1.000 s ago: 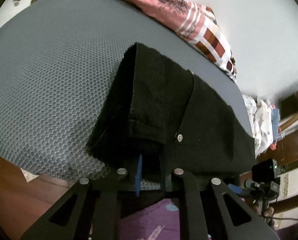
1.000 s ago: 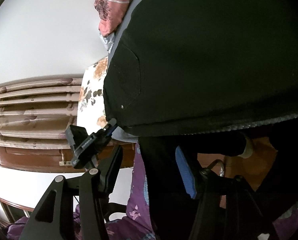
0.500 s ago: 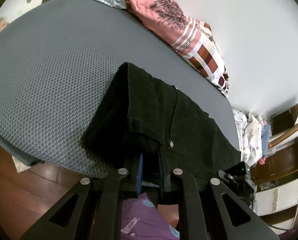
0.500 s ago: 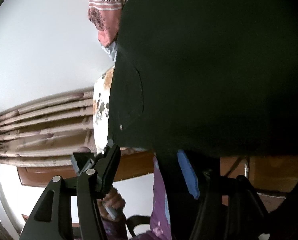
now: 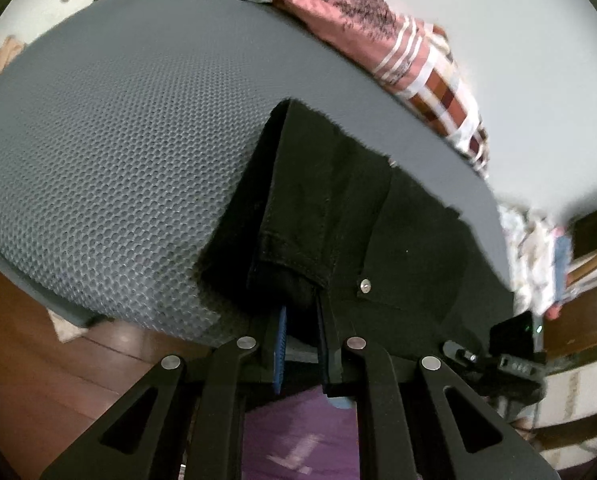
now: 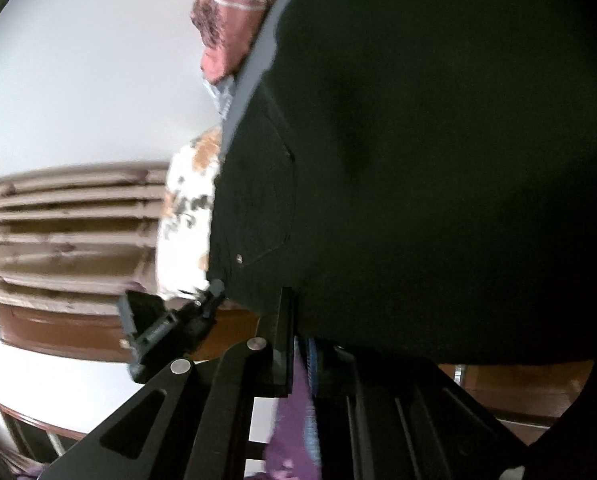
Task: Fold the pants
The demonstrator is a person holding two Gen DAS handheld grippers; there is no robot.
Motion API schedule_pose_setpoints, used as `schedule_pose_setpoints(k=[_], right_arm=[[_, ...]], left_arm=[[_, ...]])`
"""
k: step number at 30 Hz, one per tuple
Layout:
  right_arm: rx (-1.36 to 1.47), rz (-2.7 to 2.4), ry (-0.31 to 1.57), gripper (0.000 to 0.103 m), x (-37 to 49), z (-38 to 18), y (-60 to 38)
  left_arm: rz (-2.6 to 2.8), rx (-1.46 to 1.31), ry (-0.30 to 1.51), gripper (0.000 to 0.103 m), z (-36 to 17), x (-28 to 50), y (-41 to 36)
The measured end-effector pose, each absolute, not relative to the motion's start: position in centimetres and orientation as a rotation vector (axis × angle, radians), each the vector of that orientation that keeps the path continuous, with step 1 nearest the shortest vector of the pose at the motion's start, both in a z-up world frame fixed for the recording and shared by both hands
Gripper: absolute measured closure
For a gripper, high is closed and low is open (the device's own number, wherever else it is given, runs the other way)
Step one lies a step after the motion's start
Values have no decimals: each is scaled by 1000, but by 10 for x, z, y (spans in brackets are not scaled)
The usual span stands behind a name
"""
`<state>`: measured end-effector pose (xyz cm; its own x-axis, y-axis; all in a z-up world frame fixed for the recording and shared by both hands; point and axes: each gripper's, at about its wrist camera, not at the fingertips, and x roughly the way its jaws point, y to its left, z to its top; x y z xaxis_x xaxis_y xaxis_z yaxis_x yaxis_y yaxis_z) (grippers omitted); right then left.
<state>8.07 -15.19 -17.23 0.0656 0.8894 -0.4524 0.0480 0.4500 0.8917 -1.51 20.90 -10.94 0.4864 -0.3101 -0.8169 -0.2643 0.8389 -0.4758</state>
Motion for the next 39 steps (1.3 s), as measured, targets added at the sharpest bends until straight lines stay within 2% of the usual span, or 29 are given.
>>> schedule_pose_setpoints(k=[2, 4, 6, 7, 8, 9, 11, 13, 14, 17, 19, 22, 25, 29, 32, 36, 39], right_arm=[[969, 777, 1429, 96, 83, -192, -149], [1049, 776, 1471, 95, 83, -206, -152], [1079, 794, 1502, 83, 85, -205, -156], [1059, 815, 1510, 67, 86, -199, -158], [1004, 846, 1518, 50, 85, -189, -160], [937, 874, 1526, 47, 83, -179, -161], [774, 955, 1504, 48, 76, -148, -170], [544, 962, 1372, 48, 79, -105, -188], [445, 945, 1294, 48, 84, -88, -195], [170, 886, 1084, 48, 125, -42, -206], [34, 859, 1026, 48, 161, -33, -200], [-32, 900, 1057, 48, 218, -40, -185], [-101, 928, 1150, 48, 263, -66, -173], [-86, 1004, 1304, 49, 288, -104, -164], [-153, 1016, 1336, 48, 297, -123, -159], [-77, 1191, 1459, 44, 304, -133, -151], [-166, 1270, 1445, 44, 304, -125, -139]], left_arm=[[-21, -553, 1097, 89, -115, -14, 205], [2, -556, 1100, 82, -114, -16, 207], [68, -502, 1115, 64, -106, -18, 208], [111, -461, 1113, 57, -99, -19, 207], [183, -378, 1080, 57, -87, -24, 206], [239, -308, 1052, 56, -77, -27, 203], [336, -196, 983, 56, -57, -33, 198], [275, -194, 904, 55, -42, -34, 189], [205, -197, 882, 52, -39, -28, 180], [94, -185, 909, 48, -55, -4, 155], [62, -167, 967, 48, -78, 15, 145], [100, -199, 1047, 48, -110, 28, 155], [84, -297, 1025, 48, -116, 22, 167], [97, -280, 1034, 48, -116, 25, 162], [106, -247, 1038, 48, -119, 26, 154], [94, -254, 1045, 46, -121, 27, 158], [87, -288, 1044, 46, -121, 28, 162]])
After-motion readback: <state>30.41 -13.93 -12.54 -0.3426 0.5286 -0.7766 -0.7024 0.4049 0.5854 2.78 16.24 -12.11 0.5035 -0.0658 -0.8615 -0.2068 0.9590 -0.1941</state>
